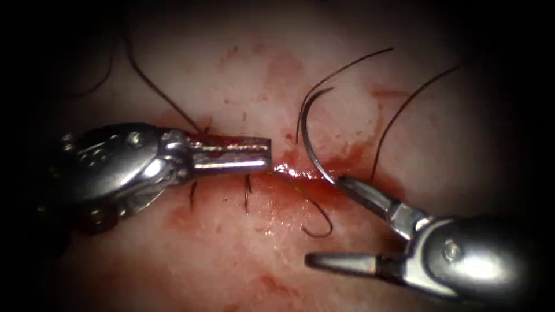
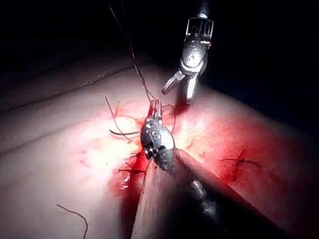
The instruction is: Wound Closure
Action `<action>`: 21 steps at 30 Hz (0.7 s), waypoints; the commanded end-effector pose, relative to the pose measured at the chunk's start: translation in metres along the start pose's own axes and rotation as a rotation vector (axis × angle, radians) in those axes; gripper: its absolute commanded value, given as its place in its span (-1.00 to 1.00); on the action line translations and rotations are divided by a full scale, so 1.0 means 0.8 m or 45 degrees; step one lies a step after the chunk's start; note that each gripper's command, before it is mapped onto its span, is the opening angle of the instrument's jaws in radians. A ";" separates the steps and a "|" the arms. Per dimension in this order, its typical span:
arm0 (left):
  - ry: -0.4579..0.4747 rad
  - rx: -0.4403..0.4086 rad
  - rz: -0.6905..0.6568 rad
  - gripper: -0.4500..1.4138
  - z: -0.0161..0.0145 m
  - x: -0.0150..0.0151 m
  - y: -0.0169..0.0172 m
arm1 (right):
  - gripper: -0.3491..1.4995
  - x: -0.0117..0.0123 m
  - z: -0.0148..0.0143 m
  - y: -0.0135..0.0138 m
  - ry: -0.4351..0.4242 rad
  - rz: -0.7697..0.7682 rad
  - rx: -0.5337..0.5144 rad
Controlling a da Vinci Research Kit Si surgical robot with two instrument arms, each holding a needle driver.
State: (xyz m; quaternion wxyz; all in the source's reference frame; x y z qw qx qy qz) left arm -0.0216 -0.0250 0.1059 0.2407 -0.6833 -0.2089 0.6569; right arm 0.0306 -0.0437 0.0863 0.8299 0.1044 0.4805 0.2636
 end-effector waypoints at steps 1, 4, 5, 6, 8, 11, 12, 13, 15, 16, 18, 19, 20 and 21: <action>-0.002 -0.006 -0.002 -1.00 0.0007 -0.0007 0.0000 | 0.69 0.0002 0.0021 -0.0001 0.004 -0.012 -0.018; -0.008 -0.019 -0.001 -1.00 0.0008 -0.0006 0.0002 | 0.69 0.0005 0.0034 0.0004 -0.014 -0.030 -0.051; -0.008 -0.020 -0.001 -1.00 0.0009 -0.0006 0.0003 | 0.69 0.0006 0.0037 0.0005 -0.024 -0.036 -0.063; -0.008 -0.020 -0.001 -1.00 0.0009 -0.0007 0.0004 | 0.67 0.0006 0.0040 0.0006 -0.032 -0.051 -0.068; -0.007 -0.023 0.000 -1.00 0.0011 -0.0008 0.0004 | 0.51 0.0006 0.0045 0.0005 -0.068 -0.061 -0.065; -0.007 -0.028 0.002 -1.00 0.0012 -0.0009 0.0006 | -0.18 0.0000 0.0052 0.0003 -0.112 -0.076 -0.064; -0.007 -0.028 0.002 -1.00 0.0013 -0.0009 0.0006 | -0.67 -0.0002 0.0054 0.0002 -0.121 -0.086 -0.056; -0.007 -0.032 0.002 -1.00 0.0013 -0.0010 0.0006 | -1.00 -0.0006 0.0057 0.0002 -0.135 -0.097 -0.055; -0.011 -0.034 0.003 -1.00 0.0014 -0.0010 0.0007 | -1.00 -0.0012 0.0057 0.0002 -0.155 -0.133 -0.050; -0.011 -0.034 0.003 -1.00 0.0014 -0.0010 0.0007 | -1.00 -0.0014 0.0056 0.0002 -0.160 -0.149 -0.043; -0.014 -0.035 0.003 -1.00 0.0013 -0.0010 0.0007 | -1.00 -0.0014 0.0051 0.0003 -0.172 -0.165 -0.042; -0.022 -0.036 0.003 -1.00 0.0014 -0.0010 0.0007 | -1.00 -0.0011 0.0044 0.0003 -0.175 -0.180 -0.051; -0.033 -0.035 0.004 -1.00 0.0015 -0.0010 0.0006 | -1.00 -0.0010 0.0040 0.0002 -0.176 -0.187 -0.055; -0.040 -0.036 0.004 -1.00 0.0016 -0.0009 0.0006 | -1.00 -0.0010 0.0039 0.0001 -0.184 -0.196 -0.055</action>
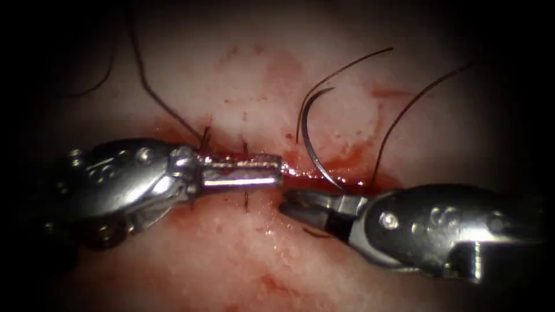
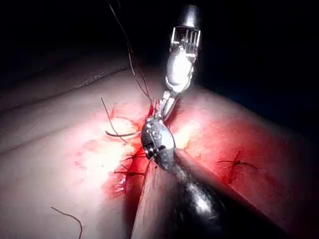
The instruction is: Wound Closure
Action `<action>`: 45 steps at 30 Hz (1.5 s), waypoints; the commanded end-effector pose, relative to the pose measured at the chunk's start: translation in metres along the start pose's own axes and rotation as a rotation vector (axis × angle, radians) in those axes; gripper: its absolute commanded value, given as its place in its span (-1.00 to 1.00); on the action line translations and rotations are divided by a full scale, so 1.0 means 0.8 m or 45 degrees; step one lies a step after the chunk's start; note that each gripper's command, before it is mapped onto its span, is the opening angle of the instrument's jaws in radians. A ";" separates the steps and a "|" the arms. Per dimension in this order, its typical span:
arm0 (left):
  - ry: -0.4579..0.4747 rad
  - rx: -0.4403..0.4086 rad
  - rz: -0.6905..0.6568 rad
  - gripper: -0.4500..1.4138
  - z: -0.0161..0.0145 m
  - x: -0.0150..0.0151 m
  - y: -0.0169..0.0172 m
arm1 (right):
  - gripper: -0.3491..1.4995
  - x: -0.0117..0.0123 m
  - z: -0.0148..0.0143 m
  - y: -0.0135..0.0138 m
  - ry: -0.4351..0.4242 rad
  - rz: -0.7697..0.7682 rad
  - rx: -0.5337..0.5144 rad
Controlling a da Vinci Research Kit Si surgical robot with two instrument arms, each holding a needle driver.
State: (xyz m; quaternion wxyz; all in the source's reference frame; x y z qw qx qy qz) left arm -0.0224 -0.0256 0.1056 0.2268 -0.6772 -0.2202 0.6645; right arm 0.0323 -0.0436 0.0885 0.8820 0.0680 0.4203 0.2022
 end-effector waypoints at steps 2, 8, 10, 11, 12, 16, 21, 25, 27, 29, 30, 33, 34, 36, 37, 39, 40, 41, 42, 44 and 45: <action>-0.018 -0.001 -0.017 -1.00 0.0007 -0.0005 -0.0002 | -1.00 -0.0002 0.0006 -0.0005 -0.016 -0.008 -0.002; -0.046 -0.014 -0.115 0.37 0.0000 0.0015 -0.0004 | -1.00 -0.0029 0.0014 -0.0007 -0.058 -0.034 -0.004; -0.053 -0.015 -0.117 0.48 0.0000 0.0018 -0.0002 | -1.00 -0.0036 0.0019 -0.0006 -0.069 -0.040 -0.008; -0.060 -0.015 -0.118 0.51 0.0000 0.0019 -0.0001 | -1.00 -0.0042 0.0022 -0.0006 -0.071 -0.045 -0.006; -0.063 -0.015 -0.119 0.55 0.0001 0.0021 0.0000 | -1.00 -0.0045 0.0023 -0.0006 -0.069 -0.047 -0.004; -0.069 -0.017 -0.134 0.58 0.0001 0.0031 0.0002 | -1.00 -0.0057 0.0025 -0.0005 -0.072 -0.057 0.004; -0.092 0.032 -0.143 0.67 -0.0009 0.0043 -0.0003 | -1.00 -0.0064 0.0017 -0.0004 -0.070 -0.062 0.010; -0.103 0.059 -0.123 0.66 -0.0030 0.0053 -0.0013 | -1.00 -0.0069 0.0008 -0.0002 -0.061 -0.073 0.015; -0.110 0.063 -0.124 0.66 -0.0042 0.0062 -0.0017 | -1.00 -0.0072 0.0008 -0.0002 -0.059 -0.075 0.019; -0.110 0.077 -0.131 0.69 -0.0047 0.0070 -0.0019 | -1.00 -0.0074 0.0011 -0.0002 -0.060 -0.078 0.013; -0.110 0.089 -0.135 0.71 -0.0049 0.0074 -0.0020 | -1.00 -0.0075 0.0012 -0.0003 -0.059 -0.079 0.016; -0.115 0.144 -0.147 0.75 -0.0060 0.0086 -0.0024 | -1.00 -0.0078 0.0013 -0.0003 -0.059 -0.074 0.016; -0.115 0.150 -0.143 0.75 -0.0063 0.0089 -0.0025 | -1.00 -0.0079 0.0012 -0.0003 -0.058 -0.075 0.017; -0.117 0.165 -0.130 0.75 -0.0072 0.0096 -0.0027 | -1.00 -0.0080 0.0010 -0.0004 -0.058 -0.076 0.019; -0.118 0.174 -0.119 0.71 -0.0077 0.0099 -0.0028 | -1.00 -0.0081 0.0009 -0.0004 -0.058 -0.076 0.019; -0.125 0.187 -0.094 0.67 -0.0084 0.0102 -0.0028 | -1.00 -0.0081 0.0008 -0.0004 -0.058 -0.077 0.020; -0.134 0.194 -0.073 0.64 -0.0087 0.0103 -0.0027 | -1.00 -0.0080 0.0007 -0.0004 -0.058 -0.076 0.020; -0.143 0.198 -0.057 0.60 -0.0089 0.0102 -0.0027 | -1.00 -0.0080 0.0007 -0.0004 -0.058 -0.076 0.020; -0.156 0.201 -0.042 0.57 -0.0091 0.0102 -0.0026 | -1.00 -0.0080 0.0007 -0.0003 -0.058 -0.076 0.021; -0.193 0.190 -0.031 0.51 -0.0093 0.0099 -0.0024 | -1.00 -0.0080 0.0006 -0.0003 -0.054 -0.075 0.020; -0.208 0.182 -0.030 0.51 -0.0093 0.0098 -0.0023 | -1.00 -0.0080 0.0006 -0.0003 -0.051 -0.075 0.019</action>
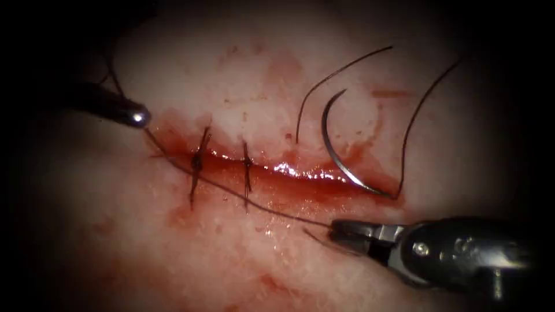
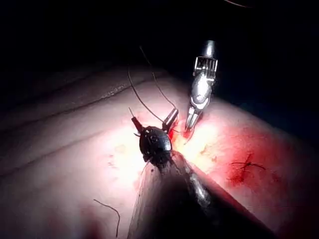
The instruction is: Wound Closure
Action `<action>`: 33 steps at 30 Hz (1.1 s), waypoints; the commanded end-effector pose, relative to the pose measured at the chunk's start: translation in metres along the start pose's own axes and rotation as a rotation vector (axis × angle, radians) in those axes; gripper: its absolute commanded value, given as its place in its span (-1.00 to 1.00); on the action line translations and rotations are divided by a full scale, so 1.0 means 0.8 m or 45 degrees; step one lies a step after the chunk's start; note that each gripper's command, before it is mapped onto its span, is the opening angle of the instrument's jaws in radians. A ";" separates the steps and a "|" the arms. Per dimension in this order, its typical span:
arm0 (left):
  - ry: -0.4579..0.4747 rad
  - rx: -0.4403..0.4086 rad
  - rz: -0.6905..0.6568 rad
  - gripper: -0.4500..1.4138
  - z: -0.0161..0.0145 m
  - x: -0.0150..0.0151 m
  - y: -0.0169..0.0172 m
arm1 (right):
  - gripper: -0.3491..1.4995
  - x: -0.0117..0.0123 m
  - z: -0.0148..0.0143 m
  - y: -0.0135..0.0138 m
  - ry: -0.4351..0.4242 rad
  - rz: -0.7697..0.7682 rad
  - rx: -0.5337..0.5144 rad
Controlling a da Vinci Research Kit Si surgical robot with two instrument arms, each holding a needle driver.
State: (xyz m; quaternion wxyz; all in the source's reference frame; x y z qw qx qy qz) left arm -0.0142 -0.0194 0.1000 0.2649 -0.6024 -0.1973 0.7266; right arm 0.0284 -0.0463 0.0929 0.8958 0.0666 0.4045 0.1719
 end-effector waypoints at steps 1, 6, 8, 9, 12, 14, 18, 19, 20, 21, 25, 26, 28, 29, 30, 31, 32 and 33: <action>-0.022 -0.010 0.006 0.51 0.0007 -0.0007 0.0000 | -1.00 0.0001 0.0008 -0.0003 0.004 0.000 0.001; -0.112 -0.029 0.026 0.51 0.0004 -0.0015 0.0005 | -1.00 0.0001 0.0004 -0.0001 0.012 0.001 0.002; -0.127 -0.039 0.029 0.51 0.0003 -0.0017 0.0006 | -1.00 0.0001 0.0004 -0.0001 0.012 0.001 0.002; -0.126 -0.043 0.029 0.44 0.0003 -0.0017 0.0007 | -1.00 0.0001 0.0004 -0.0001 0.012 0.001 0.002; -0.102 -0.069 0.075 -0.44 -0.0003 -0.0013 0.0006 | -1.00 0.0001 0.0004 -0.0001 0.012 0.001 0.002; -0.032 -0.067 0.128 -1.00 -0.0010 -0.0007 0.0005 | -1.00 0.0001 0.0005 -0.0002 0.012 0.000 0.001; 0.053 -0.041 0.169 -1.00 -0.0017 0.0002 0.0006 | -1.00 0.0000 0.0006 -0.0003 0.012 -0.001 0.000; 0.060 -0.037 0.167 -1.00 -0.0017 0.0003 0.0008 | -1.00 0.0001 0.0007 -0.0003 0.012 -0.001 0.000; 0.063 -0.034 0.167 -1.00 -0.0015 0.0003 0.0009 | -1.00 0.0001 0.0007 -0.0003 0.012 -0.001 0.000; 0.063 -0.031 0.168 -1.00 -0.0013 0.0002 0.0011 | -1.00 0.0001 0.0007 -0.0004 0.012 -0.001 0.000; 0.061 -0.019 0.177 -1.00 -0.0002 -0.0008 0.0012 | -1.00 0.0003 0.0006 -0.0003 0.020 0.002 0.002; 0.061 -0.015 0.181 -1.00 0.0002 -0.0012 0.0011 | -1.00 0.0004 0.0006 -0.0004 0.022 0.002 0.009; 0.059 -0.005 0.193 -1.00 0.0014 -0.0026 0.0008 | -0.04 0.0009 0.0005 -0.0007 0.053 0.013 0.049; 0.060 -0.010 0.197 -1.00 0.0017 -0.0031 0.0007 | 0.24 0.0011 0.0004 -0.0008 0.067 0.013 0.059; 0.060 -0.011 0.201 -1.00 0.0020 -0.0035 0.0005 | 0.42 0.0014 0.0002 -0.0011 0.080 0.013 0.075; 0.060 -0.010 0.205 -1.00 0.0023 -0.0040 0.0003 | 0.51 0.0016 0.0000 -0.0012 0.081 0.013 0.082; 0.060 -0.010 0.208 -1.00 0.0024 -0.0043 0.0000 | 0.62 0.0018 -0.0002 -0.0014 0.082 0.013 0.084; 0.060 -0.010 0.210 -1.00 0.0025 -0.0045 -0.0002 | 0.71 0.0021 -0.0005 -0.0016 0.082 0.014 0.087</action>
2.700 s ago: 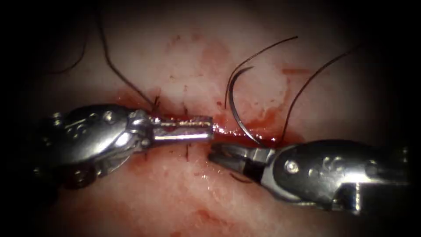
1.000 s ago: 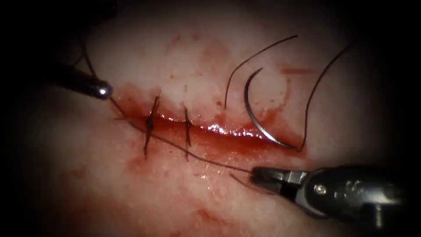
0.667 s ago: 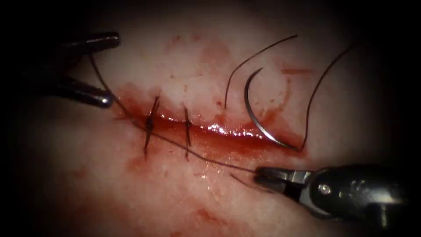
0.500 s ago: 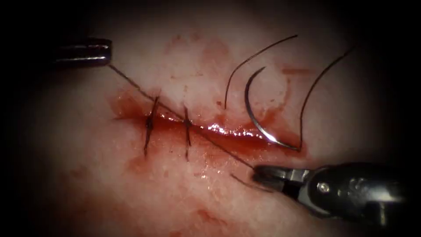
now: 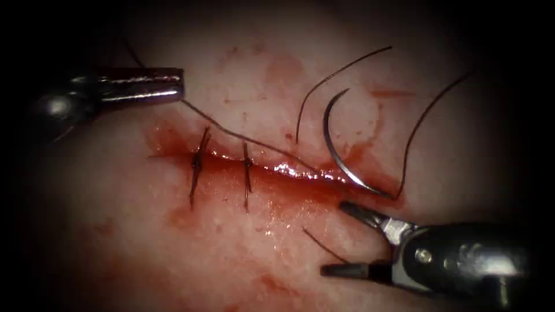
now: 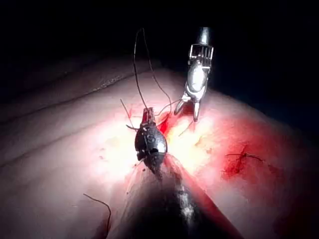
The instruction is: Wound Closure
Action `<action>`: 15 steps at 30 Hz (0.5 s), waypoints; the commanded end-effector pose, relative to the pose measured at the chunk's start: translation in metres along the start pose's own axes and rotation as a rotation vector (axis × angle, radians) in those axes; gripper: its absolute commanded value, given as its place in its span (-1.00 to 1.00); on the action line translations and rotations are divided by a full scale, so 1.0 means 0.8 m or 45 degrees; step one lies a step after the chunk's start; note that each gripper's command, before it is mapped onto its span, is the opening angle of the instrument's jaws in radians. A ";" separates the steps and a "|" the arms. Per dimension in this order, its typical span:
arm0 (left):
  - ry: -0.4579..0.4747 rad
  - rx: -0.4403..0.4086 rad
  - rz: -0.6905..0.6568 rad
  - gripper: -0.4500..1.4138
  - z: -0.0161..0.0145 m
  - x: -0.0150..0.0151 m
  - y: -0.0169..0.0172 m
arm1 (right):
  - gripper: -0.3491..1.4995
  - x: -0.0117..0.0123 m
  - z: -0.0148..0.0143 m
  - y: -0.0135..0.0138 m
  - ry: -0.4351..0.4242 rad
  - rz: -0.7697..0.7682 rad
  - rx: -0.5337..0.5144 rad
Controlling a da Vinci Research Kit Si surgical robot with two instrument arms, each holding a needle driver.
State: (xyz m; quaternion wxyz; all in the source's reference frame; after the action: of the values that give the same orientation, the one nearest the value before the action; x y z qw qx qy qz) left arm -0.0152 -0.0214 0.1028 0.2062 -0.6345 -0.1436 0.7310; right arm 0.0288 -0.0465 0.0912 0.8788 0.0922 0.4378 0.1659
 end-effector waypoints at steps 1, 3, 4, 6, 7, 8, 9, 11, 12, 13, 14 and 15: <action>0.000 0.000 0.002 -1.00 0.0008 -0.0009 -0.0004 | 0.76 0.0007 0.0005 -0.0006 0.001 0.001 0.007; 0.000 -0.001 0.005 -1.00 0.0008 -0.0014 -0.0009 | 0.87 0.0013 0.0001 -0.0008 0.007 0.004 0.017; 0.000 -0.001 0.006 -1.00 0.0007 -0.0016 -0.0010 | 0.93 0.0015 0.0000 -0.0009 0.010 0.013 0.018; -0.001 -0.001 0.007 -1.00 0.0007 -0.0018 -0.0012 | 0.98 0.0020 -0.0004 -0.0012 0.011 0.015 0.023; 0.000 -0.003 0.008 -1.00 0.0008 -0.0019 -0.0011 | 0.98 0.0025 -0.0008 -0.0016 0.017 0.015 0.047; 0.001 -0.006 0.008 -1.00 0.0008 -0.0019 -0.0010 | 0.98 0.0027 -0.0011 -0.0018 0.027 0.013 0.067; 0.002 -0.009 0.009 -1.00 0.0009 -0.0019 -0.0009 | 0.98 0.0031 -0.0017 -0.0021 0.033 0.008 0.091; 0.006 -0.022 0.011 -1.00 0.0011 -0.0021 -0.0007 | 0.96 0.0038 -0.0029 -0.0020 0.044 0.003 0.120; 0.007 -0.029 0.012 -1.00 0.0012 -0.0023 -0.0006 | 0.96 0.0043 -0.0037 -0.0017 0.052 0.001 0.125; 0.009 -0.036 0.014 -1.00 0.0013 -0.0024 -0.0005 | 0.96 0.0046 -0.0043 -0.0013 0.055 0.001 0.114; 0.011 -0.043 0.015 -1.00 0.0014 -0.0025 -0.0004 | 0.98 0.0049 -0.0050 -0.0009 0.054 0.002 0.088; 0.010 -0.051 0.016 -1.00 0.0015 -0.0026 -0.0003 | 0.98 0.0053 -0.0060 -0.0002 0.062 0.005 0.069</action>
State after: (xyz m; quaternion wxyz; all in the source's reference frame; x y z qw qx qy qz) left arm -0.0156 -0.0220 0.1044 0.1876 -0.6424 -0.1546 0.7268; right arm 0.0267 -0.0450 0.0847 0.8638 0.1145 0.4646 0.1579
